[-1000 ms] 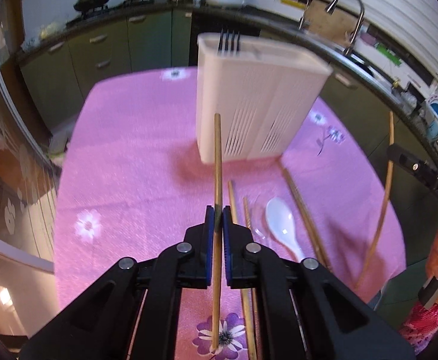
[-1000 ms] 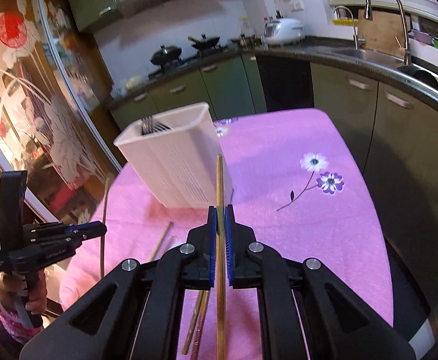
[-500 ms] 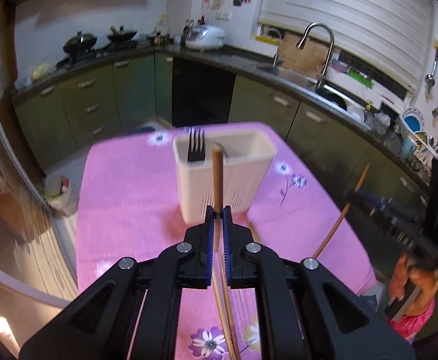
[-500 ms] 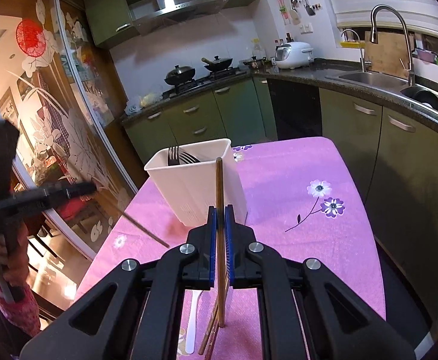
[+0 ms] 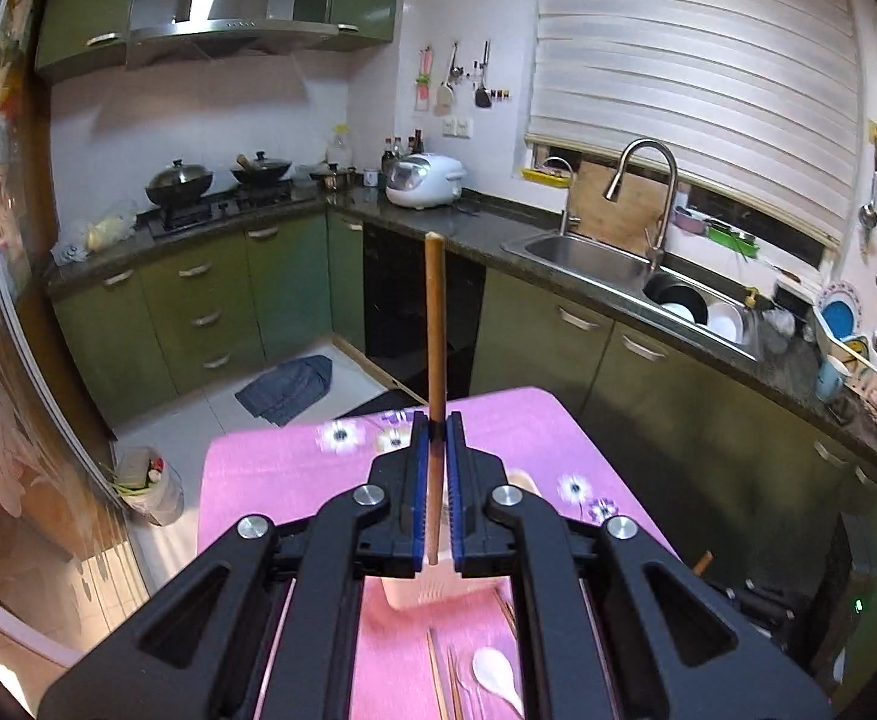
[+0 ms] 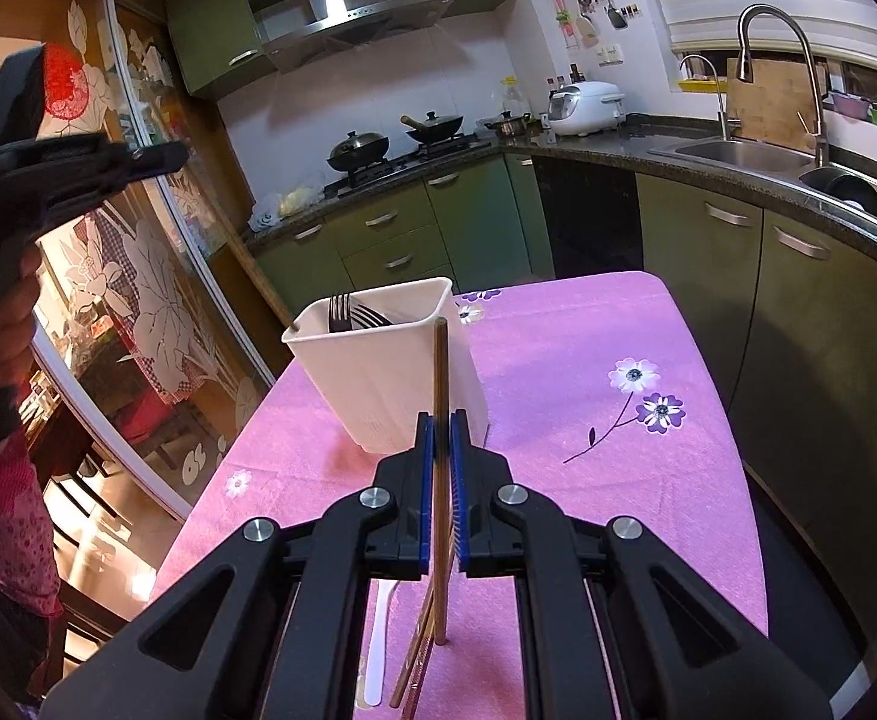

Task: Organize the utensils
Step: 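Lift both chopsticks while the left tool drops its chopstick into the holder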

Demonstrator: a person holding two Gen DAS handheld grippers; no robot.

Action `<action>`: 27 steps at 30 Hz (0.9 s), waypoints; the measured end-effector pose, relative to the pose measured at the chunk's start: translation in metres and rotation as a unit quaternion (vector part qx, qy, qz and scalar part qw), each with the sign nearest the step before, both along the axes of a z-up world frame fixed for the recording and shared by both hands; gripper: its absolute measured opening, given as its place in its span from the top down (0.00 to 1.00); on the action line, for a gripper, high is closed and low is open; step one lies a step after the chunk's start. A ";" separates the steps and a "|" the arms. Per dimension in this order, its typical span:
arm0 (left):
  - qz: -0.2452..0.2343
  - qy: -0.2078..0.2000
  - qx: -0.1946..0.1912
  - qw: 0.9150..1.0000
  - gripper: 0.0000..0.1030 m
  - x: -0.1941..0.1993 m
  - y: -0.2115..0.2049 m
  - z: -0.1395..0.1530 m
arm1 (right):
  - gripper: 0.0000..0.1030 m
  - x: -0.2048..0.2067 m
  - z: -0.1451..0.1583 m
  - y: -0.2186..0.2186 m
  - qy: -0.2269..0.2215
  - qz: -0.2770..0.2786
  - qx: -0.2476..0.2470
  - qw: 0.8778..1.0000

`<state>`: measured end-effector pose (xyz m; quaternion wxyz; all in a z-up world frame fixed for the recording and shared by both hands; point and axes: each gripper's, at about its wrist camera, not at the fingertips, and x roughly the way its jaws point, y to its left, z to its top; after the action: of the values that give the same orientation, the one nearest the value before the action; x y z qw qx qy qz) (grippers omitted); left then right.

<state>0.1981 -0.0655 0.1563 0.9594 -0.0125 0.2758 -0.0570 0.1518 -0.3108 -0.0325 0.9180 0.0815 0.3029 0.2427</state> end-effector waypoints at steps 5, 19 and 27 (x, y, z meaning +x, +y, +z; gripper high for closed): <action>0.013 0.016 0.010 1.000 0.94 0.027 -0.003 -0.019 | 0.94 -0.001 0.001 -0.002 -0.001 -0.001 0.002 1.000; 0.016 0.114 0.019 0.993 0.67 0.054 0.008 -0.124 | 0.94 0.007 0.083 0.010 -0.086 0.005 0.004 0.996; 0.017 0.080 0.019 0.996 0.56 0.007 0.019 -0.107 | 0.94 0.039 0.152 0.035 -0.162 -0.009 0.043 0.986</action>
<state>0.2056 -0.0460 0.0495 0.9350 -0.0036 0.3529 -0.0346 0.1910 -0.2754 0.1198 0.9527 0.0832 0.1390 0.2573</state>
